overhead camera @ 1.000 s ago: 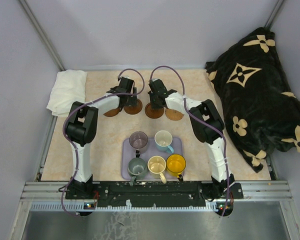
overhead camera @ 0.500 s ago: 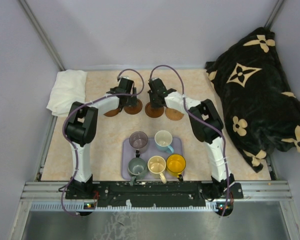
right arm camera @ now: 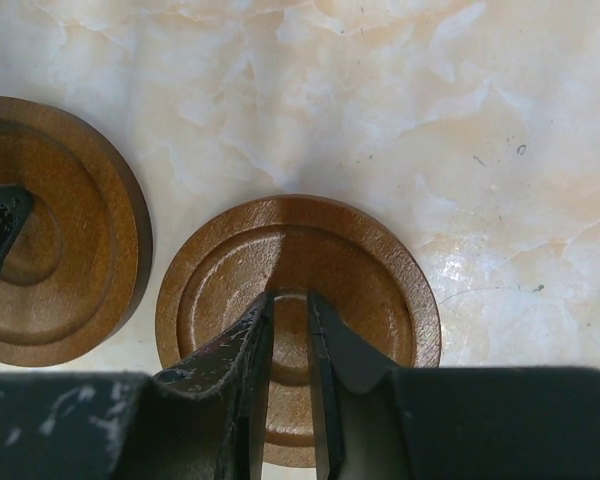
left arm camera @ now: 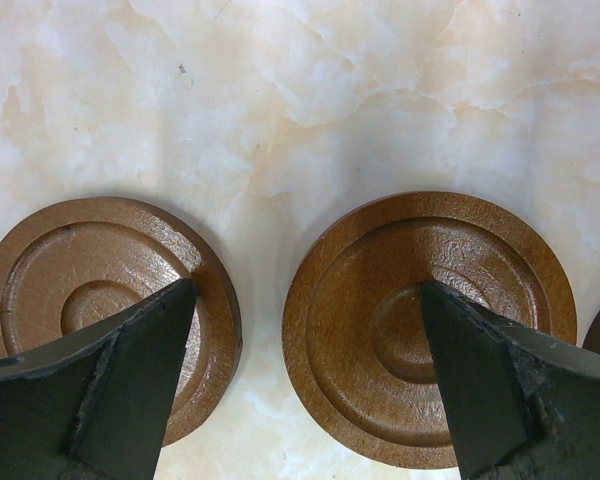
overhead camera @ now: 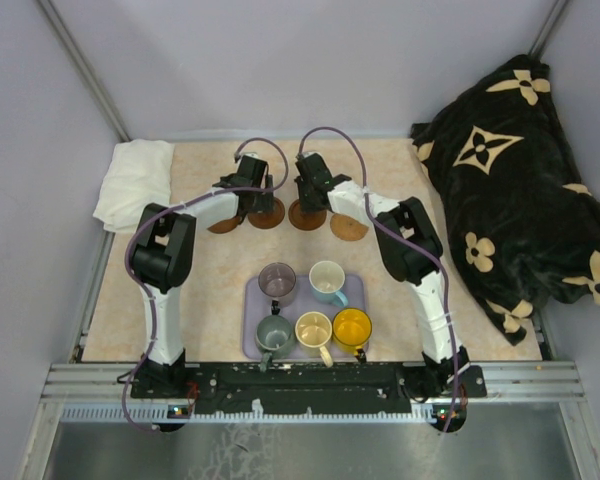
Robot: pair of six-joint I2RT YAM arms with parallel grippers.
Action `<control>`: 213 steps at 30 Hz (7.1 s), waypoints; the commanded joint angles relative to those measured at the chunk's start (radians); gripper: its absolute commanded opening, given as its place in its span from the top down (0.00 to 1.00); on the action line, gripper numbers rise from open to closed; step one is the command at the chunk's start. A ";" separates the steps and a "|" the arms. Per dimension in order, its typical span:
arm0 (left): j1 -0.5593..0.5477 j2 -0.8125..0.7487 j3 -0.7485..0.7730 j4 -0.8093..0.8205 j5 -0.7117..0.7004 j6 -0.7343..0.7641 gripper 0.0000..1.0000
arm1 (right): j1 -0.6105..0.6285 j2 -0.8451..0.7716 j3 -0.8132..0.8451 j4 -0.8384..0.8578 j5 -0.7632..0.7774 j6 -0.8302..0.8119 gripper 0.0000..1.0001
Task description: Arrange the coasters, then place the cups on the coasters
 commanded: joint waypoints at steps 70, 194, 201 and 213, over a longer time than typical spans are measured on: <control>0.058 -0.857 -0.617 0.121 0.124 -0.037 0.00 | -0.162 -0.327 -0.485 0.150 0.140 0.029 0.75; 0.058 -1.004 -0.733 0.097 0.226 -0.109 0.00 | -0.162 -1.166 -1.049 0.075 0.084 0.123 0.78; 0.058 -1.014 -0.771 0.108 0.228 -0.119 0.00 | -0.110 -1.157 -1.186 0.172 -0.003 0.176 0.80; 0.056 -1.022 -0.781 0.105 0.240 -0.128 0.00 | -0.101 -0.887 -1.061 0.313 -0.082 0.162 0.82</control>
